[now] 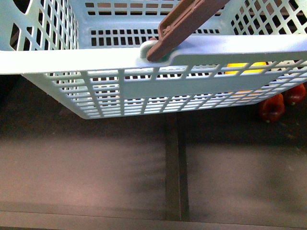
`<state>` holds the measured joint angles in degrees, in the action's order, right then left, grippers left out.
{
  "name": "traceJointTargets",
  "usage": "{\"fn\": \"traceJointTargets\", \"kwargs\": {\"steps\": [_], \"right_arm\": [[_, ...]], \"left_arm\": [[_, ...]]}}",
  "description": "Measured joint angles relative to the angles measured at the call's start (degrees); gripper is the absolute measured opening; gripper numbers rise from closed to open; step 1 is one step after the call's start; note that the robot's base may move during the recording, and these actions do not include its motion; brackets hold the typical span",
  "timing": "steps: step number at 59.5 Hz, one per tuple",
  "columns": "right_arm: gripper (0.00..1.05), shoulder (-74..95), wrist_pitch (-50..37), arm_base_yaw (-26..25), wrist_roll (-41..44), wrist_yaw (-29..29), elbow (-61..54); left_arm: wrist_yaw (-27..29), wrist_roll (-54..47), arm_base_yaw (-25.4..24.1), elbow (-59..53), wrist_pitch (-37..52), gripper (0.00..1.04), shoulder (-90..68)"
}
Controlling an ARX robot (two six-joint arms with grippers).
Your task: Pick lemon and mango into basket
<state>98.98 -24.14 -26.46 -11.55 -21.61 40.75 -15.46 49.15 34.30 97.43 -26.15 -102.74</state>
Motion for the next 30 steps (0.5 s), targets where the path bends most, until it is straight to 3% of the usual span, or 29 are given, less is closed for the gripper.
{"fn": "traceJointTargets", "kwargs": {"steps": [15, 24, 30], "right_arm": [[0.64, -20.3, 2.5, 2.6, -1.0, -9.5, -3.9], [0.64, -26.7, 2.4, 7.5, -2.9, -8.5, -4.3], [0.64, -28.2, 0.9, 13.3, -4.1, -5.8, -4.7]], "left_arm": [[-0.2, 0.0, 0.1, 0.0, 0.0, 0.04, 0.0], [0.2, 0.0, 0.0, 0.0, 0.0, 0.04, 0.0], [0.1, 0.0, 0.1, 0.0, 0.0, 0.04, 0.0]]}}
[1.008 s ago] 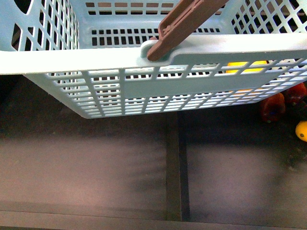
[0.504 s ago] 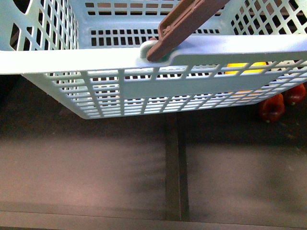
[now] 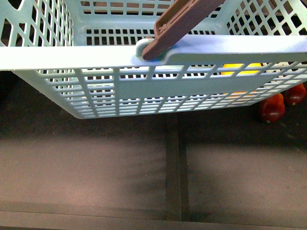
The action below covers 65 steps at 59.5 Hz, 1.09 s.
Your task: Pick lemon and mango into basket
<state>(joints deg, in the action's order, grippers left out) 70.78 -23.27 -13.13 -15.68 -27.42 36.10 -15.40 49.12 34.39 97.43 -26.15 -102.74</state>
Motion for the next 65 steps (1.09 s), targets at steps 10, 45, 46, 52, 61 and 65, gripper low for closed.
{"fn": "traceJointTargets", "kwargs": {"steps": [10, 45, 46, 52, 61, 65], "right_arm": [[0.64, 2.1, -4.6, 9.1, -1.1, 4.6, 0.6], [0.96, 8.1, -7.0, 19.5, -1.3, 17.9, 5.1], [0.96, 7.4, -6.8, 19.0, -1.6, 18.5, 4.8], [0.96, 1.6, -5.0, 14.8, -1.5, 20.8, 1.6], [0.95, -7.2, -4.9, 8.9, 4.3, 23.3, -3.5], [0.86, -9.8, -7.5, 7.8, 8.7, 23.2, -5.7]], "left_arm": [[0.0, 0.0, 0.0, 0.0, 0.0, 0.04, 0.0], [-0.1, 0.0, 0.0, 0.0, 0.0, 0.04, 0.0], [-0.2, 0.1, 0.0, 0.0, 0.0, 0.04, 0.0], [0.1, -0.1, -0.1, 0.0, 0.0, 0.04, 0.0], [0.3, -0.2, -0.2, 0.0, 0.0, 0.04, 0.0], [0.2, -0.2, -0.2, 0.0, 0.0, 0.04, 0.0]]}}
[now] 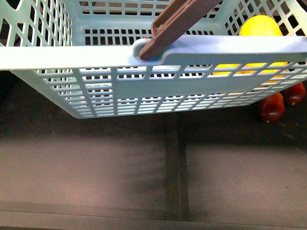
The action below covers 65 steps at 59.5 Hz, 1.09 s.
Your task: Pick lemon and mango into basket
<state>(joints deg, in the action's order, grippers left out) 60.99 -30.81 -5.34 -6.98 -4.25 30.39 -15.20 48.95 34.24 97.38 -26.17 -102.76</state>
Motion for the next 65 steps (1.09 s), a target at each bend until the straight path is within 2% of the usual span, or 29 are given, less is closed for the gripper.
{"fn": "traceJointTargets", "kwargs": {"steps": [7, 12, 16, 29, 65], "right_arm": [[0.61, -4.1, -2.9, 0.9, 4.7, 0.0, -7.0], [0.49, -5.8, -3.5, 1.3, 5.5, 0.3, -10.3], [0.38, -7.6, -3.9, 3.3, 5.8, 3.6, -12.7], [0.02, -13.7, -4.3, 5.0, 6.5, 4.3, -18.8], [0.02, -29.4, 3.1, 5.1, 6.7, 4.3, -26.9]], "left_arm": [[-0.3, 0.0, 0.3, 0.0, 0.0, 0.04, 0.0], [-0.7, 0.2, 0.2, 0.0, 0.0, 0.04, 0.0], [-0.4, 0.2, 0.2, 0.0, 0.0, 0.04, 0.0], [-0.2, 0.1, 0.2, 0.0, 0.0, 0.04, 0.0], [-0.2, 0.0, 0.2, 0.0, 0.0, 0.04, 0.0]]}}
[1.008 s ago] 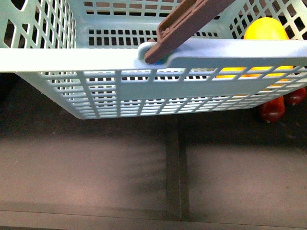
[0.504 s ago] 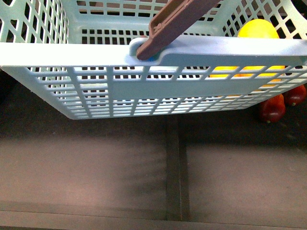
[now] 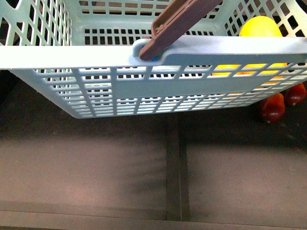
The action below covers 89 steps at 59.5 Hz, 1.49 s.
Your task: Pick lemon and mango into basket
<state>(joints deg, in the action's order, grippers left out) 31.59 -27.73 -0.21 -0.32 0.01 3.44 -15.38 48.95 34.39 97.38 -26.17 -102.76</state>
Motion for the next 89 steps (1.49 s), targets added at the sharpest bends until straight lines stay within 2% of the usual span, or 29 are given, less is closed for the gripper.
{"fn": "traceJointTargets", "kwargs": {"steps": [11, 18, 40, 65, 71, 89], "right_arm": [[0.02, -4.6, 3.3, 0.0, 0.0, 0.0, -1.3], [0.02, -5.9, 2.3, 0.0, 0.0, 0.2, -2.4], [0.02, -15.7, 11.8, 0.1, 0.0, 0.0, -2.4], [0.02, -21.6, 17.7, 0.1, 0.0, 0.0, -2.4], [0.02, -28.8, 26.6, 0.1, 0.1, 0.1, -2.4], [0.02, -31.2, 27.6, 0.1, 0.1, 0.0, -2.4]], "left_arm": [[0.0, 0.0, 0.0, 0.0, 0.0, 0.04, 0.0], [0.1, 0.0, 0.0, 0.0, 0.0, 0.04, 0.0], [0.0, 0.0, 0.0, 0.0, 0.0, 0.04, 0.0], [0.0, 0.0, 0.0, 0.0, 0.0, 0.04, 0.0], [0.0, 0.0, 0.0, 0.0, 0.0, 0.04, 0.0], [0.0, 0.0, 0.0, 0.0, 0.0, 0.04, 0.0]]}}
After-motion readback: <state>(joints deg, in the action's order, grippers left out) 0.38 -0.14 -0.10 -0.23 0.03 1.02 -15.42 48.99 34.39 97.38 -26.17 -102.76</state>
